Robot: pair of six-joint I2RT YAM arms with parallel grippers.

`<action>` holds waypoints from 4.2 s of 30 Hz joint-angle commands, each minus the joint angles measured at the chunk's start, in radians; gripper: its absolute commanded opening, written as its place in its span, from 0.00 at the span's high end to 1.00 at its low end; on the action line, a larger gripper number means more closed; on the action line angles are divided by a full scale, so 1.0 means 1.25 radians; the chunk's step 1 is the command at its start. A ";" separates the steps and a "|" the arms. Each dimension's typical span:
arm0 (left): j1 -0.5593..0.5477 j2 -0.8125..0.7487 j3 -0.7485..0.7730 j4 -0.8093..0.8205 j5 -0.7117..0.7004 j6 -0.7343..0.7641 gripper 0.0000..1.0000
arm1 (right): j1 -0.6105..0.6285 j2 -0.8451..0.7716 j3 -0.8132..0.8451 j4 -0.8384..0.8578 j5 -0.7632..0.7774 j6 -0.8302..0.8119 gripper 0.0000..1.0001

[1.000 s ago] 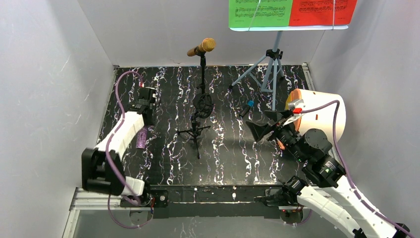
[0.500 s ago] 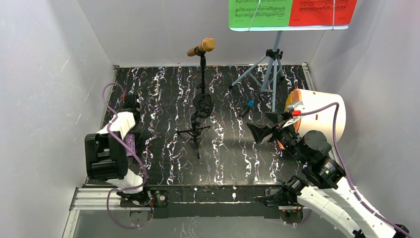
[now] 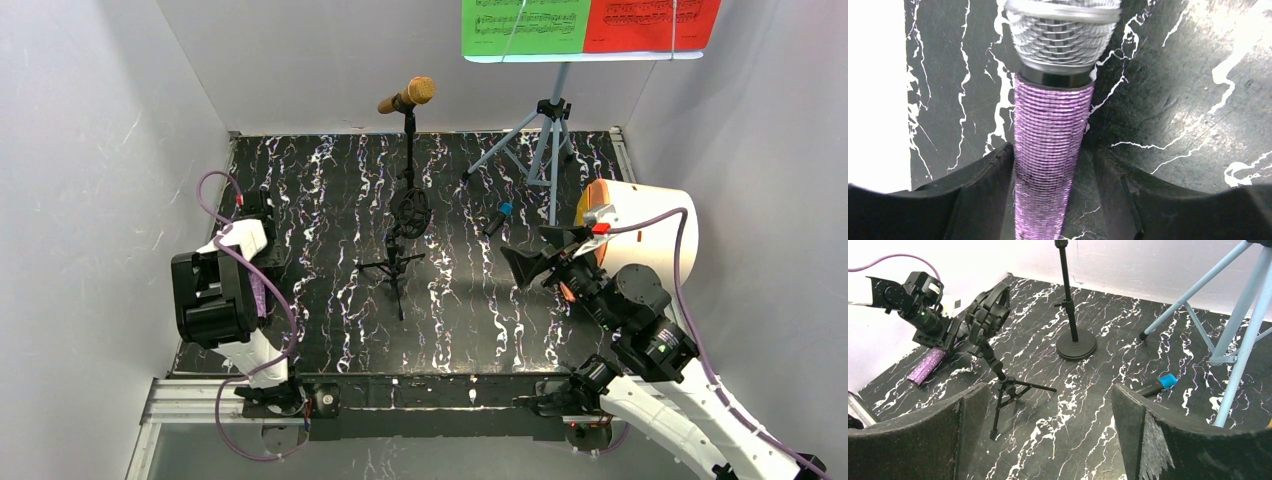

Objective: Pack up the instrument practice props
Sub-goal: Place the microphone at the center of the board, then pick up the microphone stand at the center of the board.

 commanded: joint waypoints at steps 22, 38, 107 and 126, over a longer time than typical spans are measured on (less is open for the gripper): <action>0.046 0.031 0.010 -0.044 0.070 -0.094 0.16 | -0.003 -0.025 -0.011 0.021 0.052 0.002 0.01; 0.053 -0.054 0.050 -0.070 0.064 -0.115 0.02 | -0.003 -0.008 -0.006 0.014 0.042 0.002 0.01; -0.411 -0.278 -0.335 0.863 1.031 0.195 0.70 | -0.002 -0.033 -0.019 0.042 0.013 -0.030 0.01; -0.387 -0.519 -0.237 0.678 0.525 0.230 1.00 | -0.003 -0.018 -0.019 0.036 0.007 -0.028 0.01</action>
